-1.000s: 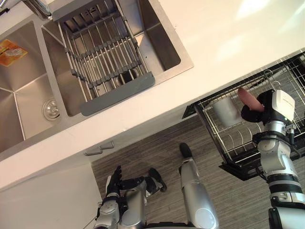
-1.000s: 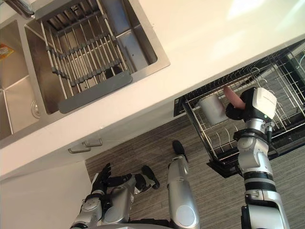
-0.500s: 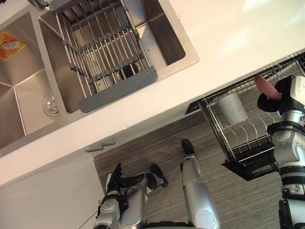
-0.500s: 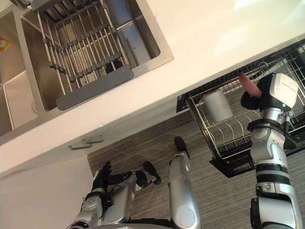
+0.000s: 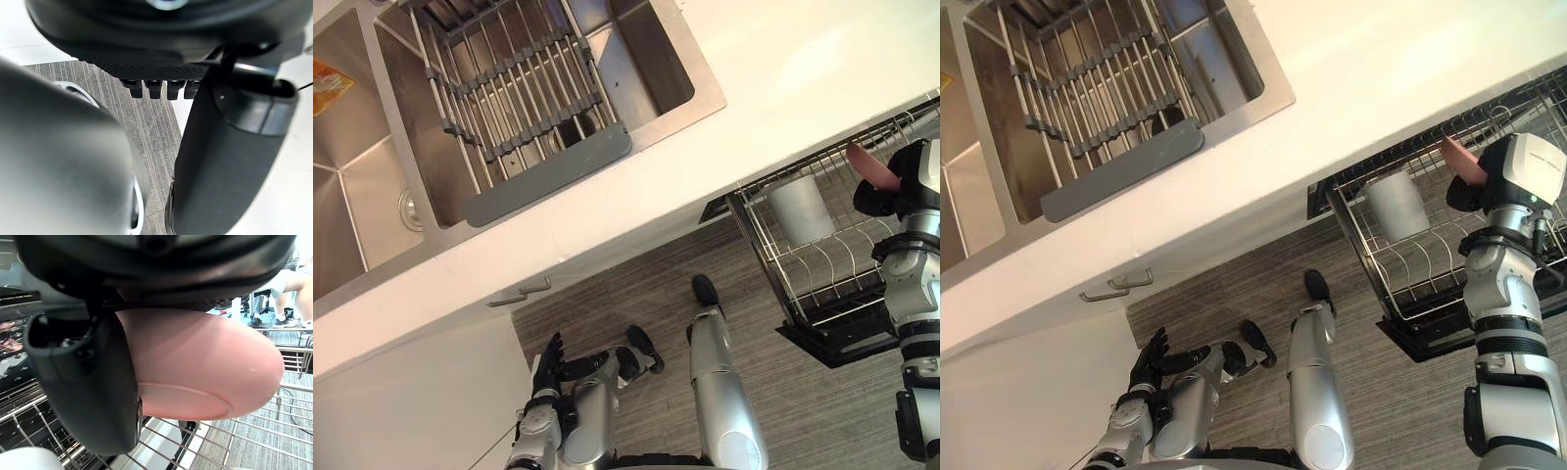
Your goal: Walk over to the sink, pick up the cup, carry it to the dishwasher, place the cup inside the dishwasher, then close the dishwasher door
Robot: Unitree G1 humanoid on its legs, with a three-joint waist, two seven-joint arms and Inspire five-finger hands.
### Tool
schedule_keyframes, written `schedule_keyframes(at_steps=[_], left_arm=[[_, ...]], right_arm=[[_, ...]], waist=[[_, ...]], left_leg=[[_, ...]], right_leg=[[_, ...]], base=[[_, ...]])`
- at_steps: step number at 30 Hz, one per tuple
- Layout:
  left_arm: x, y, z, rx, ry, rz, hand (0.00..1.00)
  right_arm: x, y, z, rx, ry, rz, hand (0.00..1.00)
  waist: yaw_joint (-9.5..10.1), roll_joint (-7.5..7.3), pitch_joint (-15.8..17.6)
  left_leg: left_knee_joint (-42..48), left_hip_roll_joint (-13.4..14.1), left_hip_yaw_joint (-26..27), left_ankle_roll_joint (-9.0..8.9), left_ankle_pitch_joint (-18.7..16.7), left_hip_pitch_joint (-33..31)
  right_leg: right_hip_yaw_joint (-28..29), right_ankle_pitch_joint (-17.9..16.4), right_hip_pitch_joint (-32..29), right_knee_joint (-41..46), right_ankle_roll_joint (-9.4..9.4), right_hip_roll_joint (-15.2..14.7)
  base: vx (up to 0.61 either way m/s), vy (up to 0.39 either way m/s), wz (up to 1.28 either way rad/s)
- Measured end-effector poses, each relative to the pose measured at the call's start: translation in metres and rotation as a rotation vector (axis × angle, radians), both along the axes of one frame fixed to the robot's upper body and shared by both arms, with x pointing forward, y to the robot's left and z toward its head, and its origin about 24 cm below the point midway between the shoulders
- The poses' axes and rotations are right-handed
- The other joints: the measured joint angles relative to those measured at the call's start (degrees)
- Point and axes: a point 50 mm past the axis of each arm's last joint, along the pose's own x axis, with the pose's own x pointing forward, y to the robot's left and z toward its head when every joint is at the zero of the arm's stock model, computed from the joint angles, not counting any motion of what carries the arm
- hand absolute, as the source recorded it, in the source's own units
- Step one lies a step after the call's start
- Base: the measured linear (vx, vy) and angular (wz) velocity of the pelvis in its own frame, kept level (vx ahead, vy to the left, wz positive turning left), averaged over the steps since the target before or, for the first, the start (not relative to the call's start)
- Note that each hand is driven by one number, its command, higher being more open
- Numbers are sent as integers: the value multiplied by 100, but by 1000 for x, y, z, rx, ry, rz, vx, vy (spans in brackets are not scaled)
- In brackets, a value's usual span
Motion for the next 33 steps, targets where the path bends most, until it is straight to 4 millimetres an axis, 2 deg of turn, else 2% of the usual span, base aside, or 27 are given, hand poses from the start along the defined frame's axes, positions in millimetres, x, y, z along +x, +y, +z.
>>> schedule_keyframes(at_steps=[4,9,11,15,18,26,33], left_arm=[[6,-3,3,-11,-15,25,100],[15,-13,7,-36,-37,24,100],[20,-20,9,-56,-48,29,100],[20,-20,8,-59,-34,57,100],[20,-20,8,-58,-23,66,100],[19,-19,5,-18,7,38,100],[18,-17,5,14,21,8,100]], right_arm=[[-1,-4,-8,19,33,-24,100],[1,2,-23,74,53,-13,100],[2,10,-32,102,58,5,100],[-6,25,-49,158,48,51,100],[-16,37,-60,216,14,81,100],[-46,44,-80,262,9,82,100],[-81,49,-78,295,-81,64,100]], waist=[[24,3,0],[36,0,2],[50,-21,15],[65,-35,24],[76,-108,67],[81,-223,71],[74,-485,21]], left_leg=[[-18,-66,-28,32,34,-62],[-3,-118,-56,43,37,-68],[17,-116,-70,47,34,-57],[46,-78,-148,48,31,43],[60,-44,-195,35,19,176],[-35,8,-186,5,-18,550],[-275,43,-62,-9,-3,1036]], right_leg=[[-11,-8,-65,29,11,-64],[-48,-20,-68,72,30,-129],[-70,-20,-44,72,30,-133],[-165,-26,109,61,20,-133],[-226,-33,300,-4,8,-132],[-274,-29,705,-191,2,-105],[-299,-34,1083,-333,-24,-38]], base=[[22,-54,7],[20,-43,6],[28,-55,2],[36,-63,7],[17,-52,4],[43,-38,-3],[88,-32,-11]])
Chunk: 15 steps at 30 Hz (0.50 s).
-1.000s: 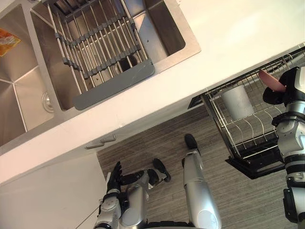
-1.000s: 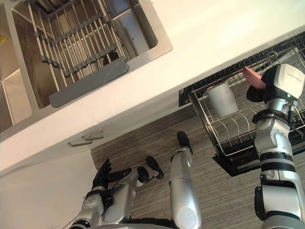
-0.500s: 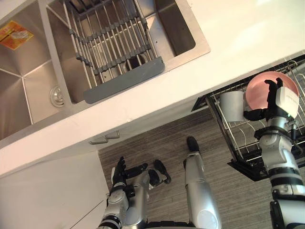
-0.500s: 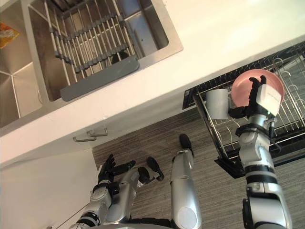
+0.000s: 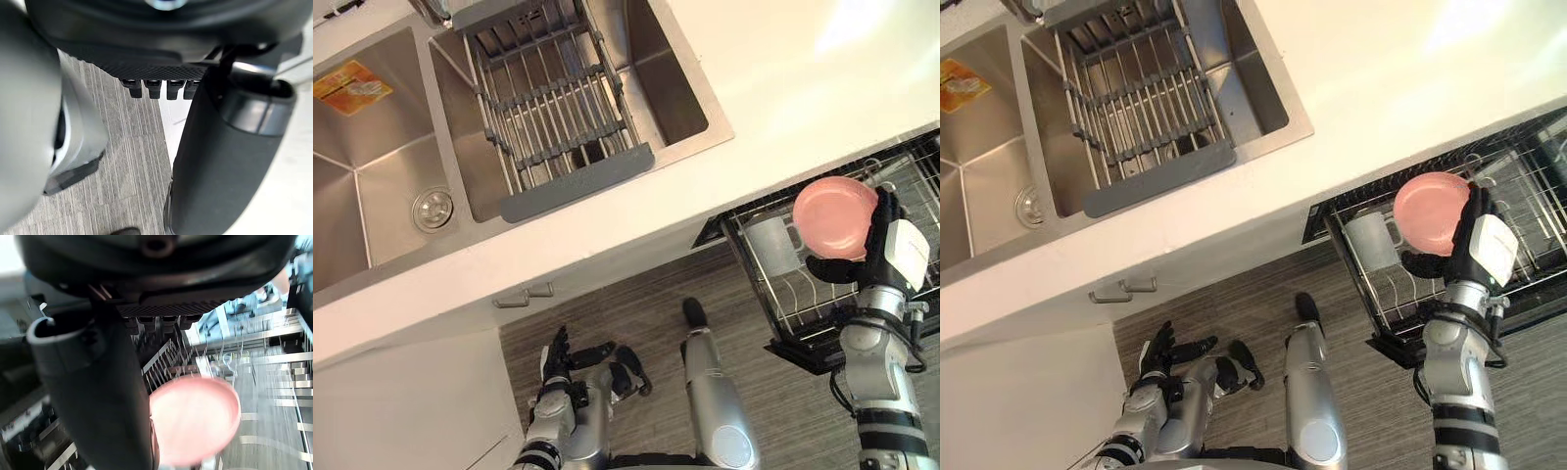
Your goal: Walk over to the sink, pick up the cup, carry it to the dishwasher, place the cup inside the dishwasher, then close the dishwasher door
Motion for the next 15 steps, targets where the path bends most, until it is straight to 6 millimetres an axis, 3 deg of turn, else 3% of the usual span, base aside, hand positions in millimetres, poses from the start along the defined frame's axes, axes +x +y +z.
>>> schedule_keyframes(at_steps=[8,15], left_arm=[[-7,-8,-5,-15,37,-48,100],[-33,-14,-21,-34,139,-83,100]], right_arm=[[-46,6,6,93,-156,-102,100],[-90,9,-22,355,-260,-242,100]], waist=[[-64,-401,-208],[-262,-421,-828]], left_leg=[[-417,-16,141,-101,45,633],[-998,-91,218,-222,149,1205]], right_leg=[[-142,-12,442,-188,-66,21],[-369,-63,798,-341,-166,17]], base=[[86,-31,-11],[120,-6,-5]])
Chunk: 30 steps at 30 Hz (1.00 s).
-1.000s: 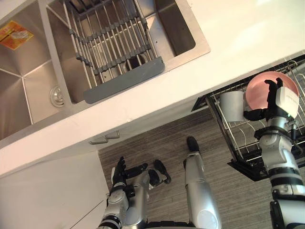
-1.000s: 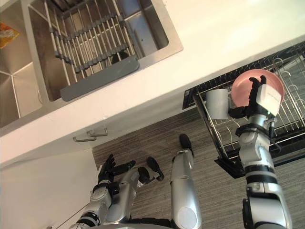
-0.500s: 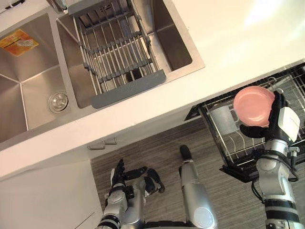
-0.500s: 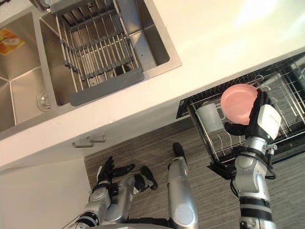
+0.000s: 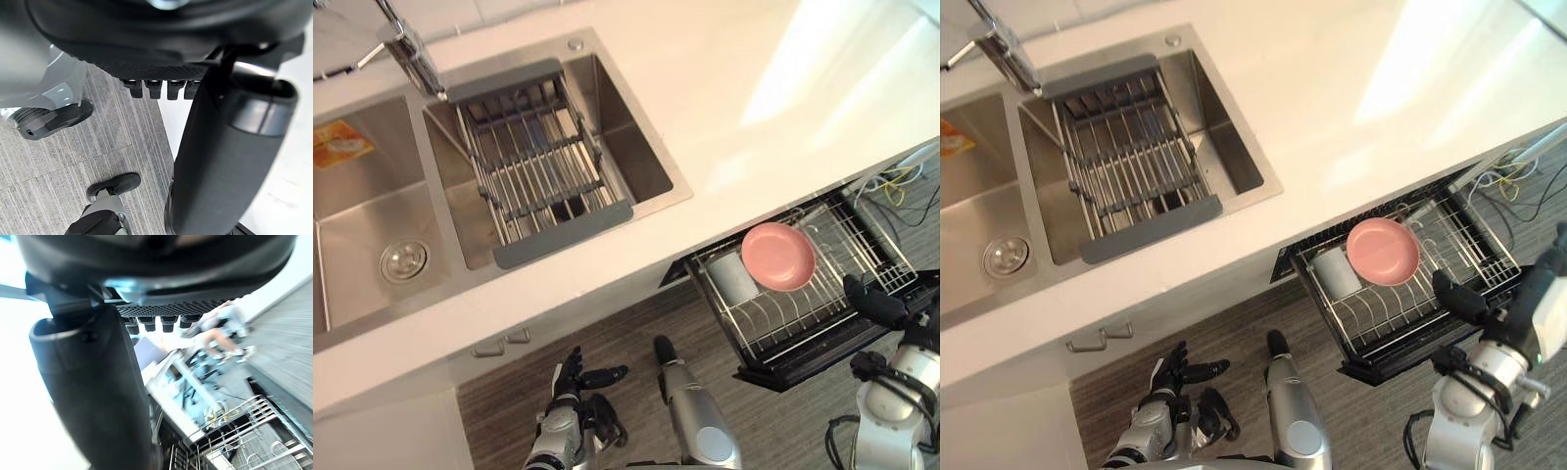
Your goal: Walk over to the sink, pick up the cup, carry it to the dishwasher, place the cup inside the dishwasher, then close the dishwasher door
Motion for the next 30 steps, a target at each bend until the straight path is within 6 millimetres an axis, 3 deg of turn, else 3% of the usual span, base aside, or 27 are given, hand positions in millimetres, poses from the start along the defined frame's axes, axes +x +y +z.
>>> schedule_keyframes(at_steps=[7,15,23,30], left_arm=[[-21,1,-9,-10,66,6,100],[-35,1,-15,-25,106,1,100],[-43,0,-17,-29,130,-2,100],[-46,0,-19,-43,137,-10,100]], right_arm=[[-31,-4,-32,328,-164,-104,100],[-44,-5,-85,720,-315,-174,100],[-60,8,-138,1065,-429,-254,100],[-53,31,-159,1218,-393,-163,100]], waist=[[-112,104,-478],[-194,196,-776],[-203,262,-962],[-202,300,-1079]], left_leg=[[-458,-50,82,-89,123,422],[-800,-135,119,-123,266,786],[-1053,-218,136,-150,421,1058],[-1198,-281,123,-138,513,1162]], right_leg=[[-188,-47,260,-153,-75,6],[-228,-69,520,-234,-104,-3],[-244,-85,701,-264,-140,-18],[-270,-84,767,-267,-144,-65]], base=[[81,-7,-5],[13,-2,0],[0,0,0],[7,4,2]])
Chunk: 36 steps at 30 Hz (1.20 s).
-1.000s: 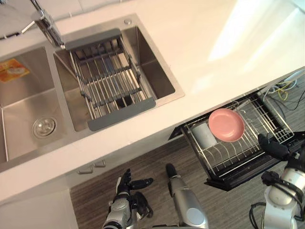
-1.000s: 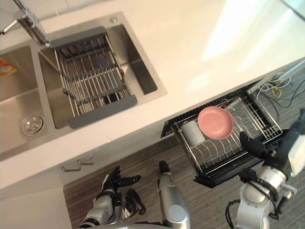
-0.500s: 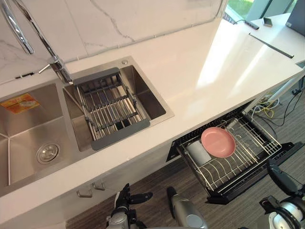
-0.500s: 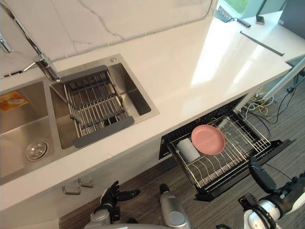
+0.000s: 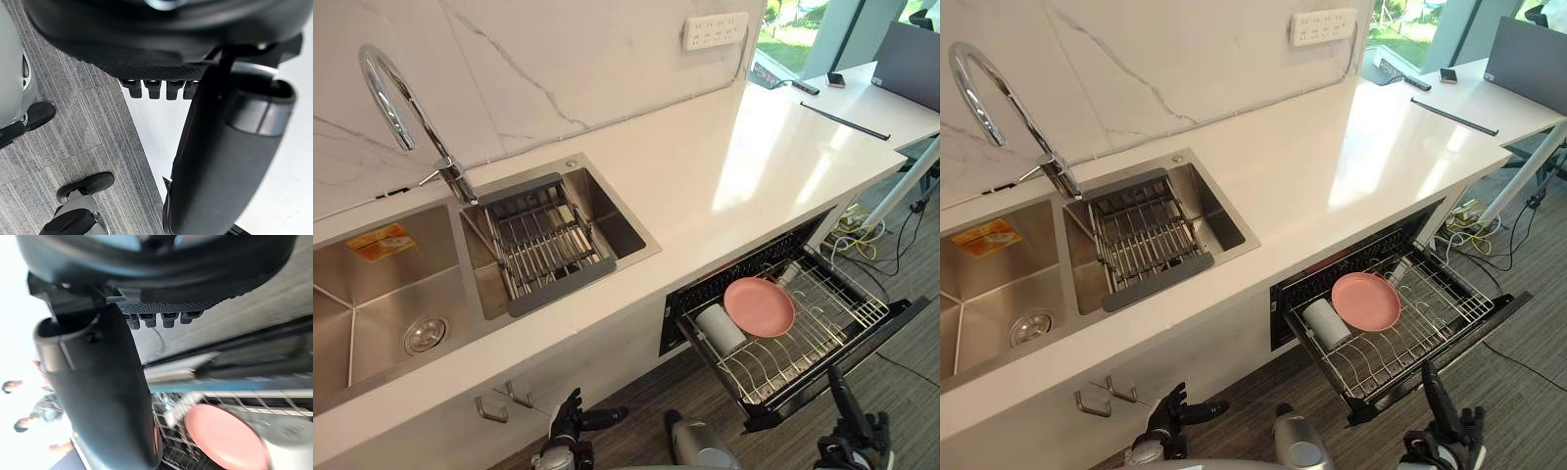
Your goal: Walk over to the sink, pick up the cup, carry it to the dishwasher, place the cup inside the dishwasher, then close the dishwasher door
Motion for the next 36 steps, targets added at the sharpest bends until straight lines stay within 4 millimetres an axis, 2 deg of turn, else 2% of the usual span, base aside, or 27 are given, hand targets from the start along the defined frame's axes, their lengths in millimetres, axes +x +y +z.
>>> schedule_keyframes(at_steps=[3,12,18,22,27,32,36], left_arm=[[0,0,0,-6,-4,-2,100],[0,1,1,-16,-20,-4,100],[2,0,2,-9,-33,-21,100],[1,0,2,-15,-32,-27,100],[3,0,3,-15,-44,-28,100],[2,-1,2,-17,-42,-35,100],[2,2,2,-12,-44,-35,100]], right_arm=[[12,18,-8,62,-32,88,100],[16,22,-10,63,-34,145,100],[25,26,-8,53,-31,218,100],[38,32,3,34,-80,278,100],[63,42,25,-20,-184,367,100],[87,44,41,-48,-276,409,100],[107,44,54,-86,-333,448,100]], waist=[[11,7,-5],[46,13,-9],[180,34,-43],[227,115,-95],[344,146,-131],[441,251,-210],[460,271,-218]], left_leg=[[-11,9,-20,-18,16,28],[-37,36,-105,-59,49,33],[-94,33,-282,-68,106,25],[-97,30,-355,-63,123,-38],[-97,2,-473,-11,171,-163],[-149,-29,-555,17,230,-294],[-201,-86,-649,51,299,-434]], right_leg=[[-36,-11,23,14,-18,-3],[-203,-44,22,63,-69,-33],[-374,-59,71,50,-97,-99],[-442,-56,58,36,-104,-133],[-503,-42,6,12,-101,-204],[-558,25,-59,-62,-81,-254],[-614,57,-160,-85,-62,-322]], base=[[31,2,4],[32,-3,5],[14,-7,15],[14,-6,10],[9,1,10],[22,10,9],[16,12,13]])
